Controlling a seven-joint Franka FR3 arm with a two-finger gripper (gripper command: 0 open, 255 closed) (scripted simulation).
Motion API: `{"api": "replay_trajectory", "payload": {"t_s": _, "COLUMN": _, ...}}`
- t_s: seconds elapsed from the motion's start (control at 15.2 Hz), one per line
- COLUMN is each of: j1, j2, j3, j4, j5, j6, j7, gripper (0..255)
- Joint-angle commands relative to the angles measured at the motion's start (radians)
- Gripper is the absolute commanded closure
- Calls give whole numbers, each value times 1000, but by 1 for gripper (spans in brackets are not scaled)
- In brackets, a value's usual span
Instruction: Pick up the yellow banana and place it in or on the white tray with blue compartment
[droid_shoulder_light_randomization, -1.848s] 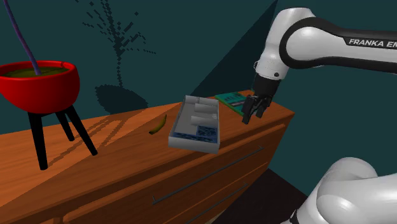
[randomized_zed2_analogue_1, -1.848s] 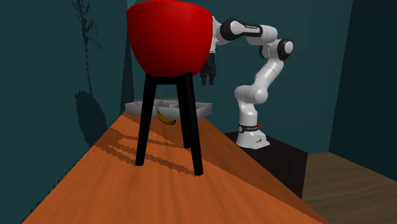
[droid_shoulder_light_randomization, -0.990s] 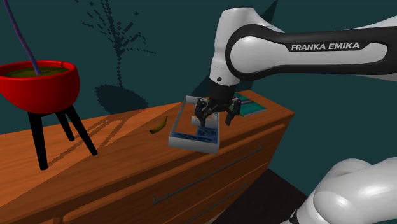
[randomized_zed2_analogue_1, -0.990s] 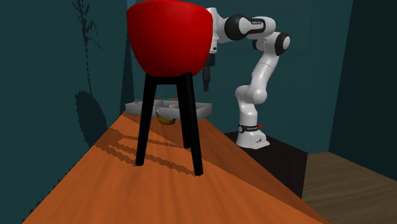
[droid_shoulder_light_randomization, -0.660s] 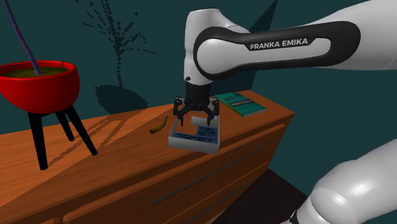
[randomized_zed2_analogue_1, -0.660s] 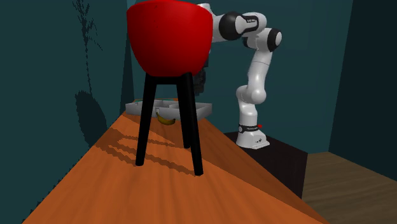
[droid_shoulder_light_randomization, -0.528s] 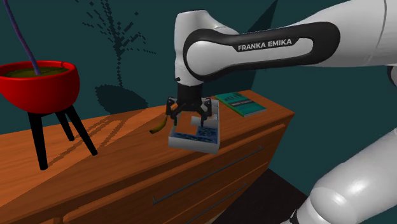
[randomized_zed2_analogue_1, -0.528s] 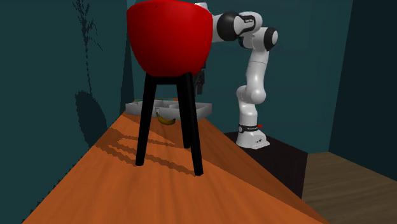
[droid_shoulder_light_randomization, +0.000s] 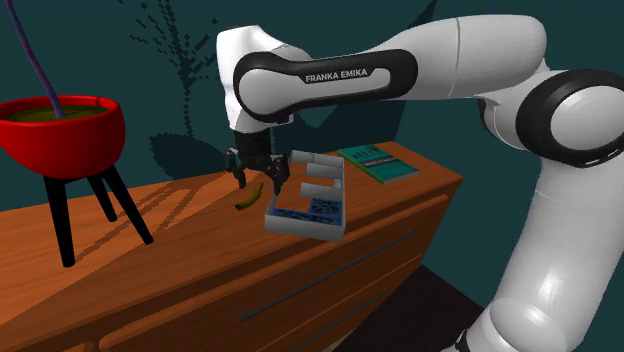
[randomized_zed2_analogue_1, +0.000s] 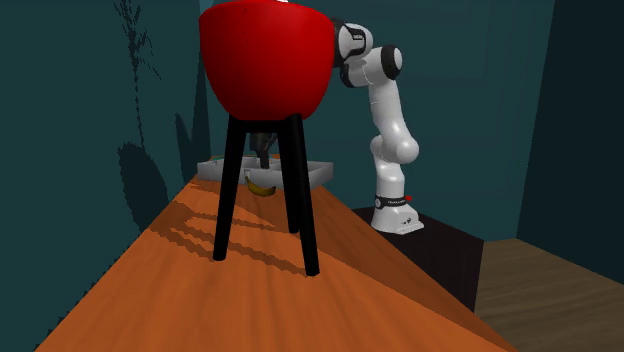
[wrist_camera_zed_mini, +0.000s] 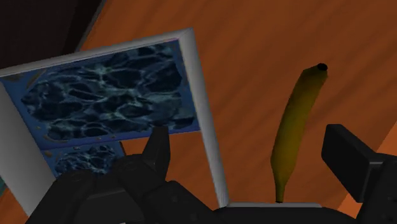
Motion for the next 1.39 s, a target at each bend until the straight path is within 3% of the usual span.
{"api": "replay_trajectory", "payload": {"t_s": 0.0, "j1": 58, "j2": 124, "j3": -18, "j4": 134, "j5": -71, "j6": -51, "j7": 116, "gripper": 0}}
{"api": "replay_trajectory", "payload": {"t_s": 0.13, "j1": 117, "j2": 230, "j3": -51, "j4": 271, "j5": -118, "j6": -107, "j7": 192, "gripper": 0}}
{"api": "replay_trajectory", "payload": {"t_s": 0.66, "j1": 92, "j2": 216, "j3": -58, "j4": 150, "j5": -115, "j6": 1, "j7": 199, "gripper": 0}}
{"api": "replay_trajectory", "payload": {"t_s": 1.19, "j1": 92, "j2": 216, "j3": -58, "j4": 150, "j5": -115, "j6": 1, "j7": 199, "gripper": 0}}
{"api": "replay_trajectory", "payload": {"t_s": 1.25, "j1": 92, "j2": 216, "j3": -58, "j4": 150, "j5": -115, "j6": 1, "j7": 199, "gripper": 255}}
{"api": "replay_trajectory", "payload": {"t_s": 1.32, "j1": 92, "j2": 216, "j3": -58, "j4": 150, "j5": -115, "j6": 1, "j7": 199, "gripper": 255}}
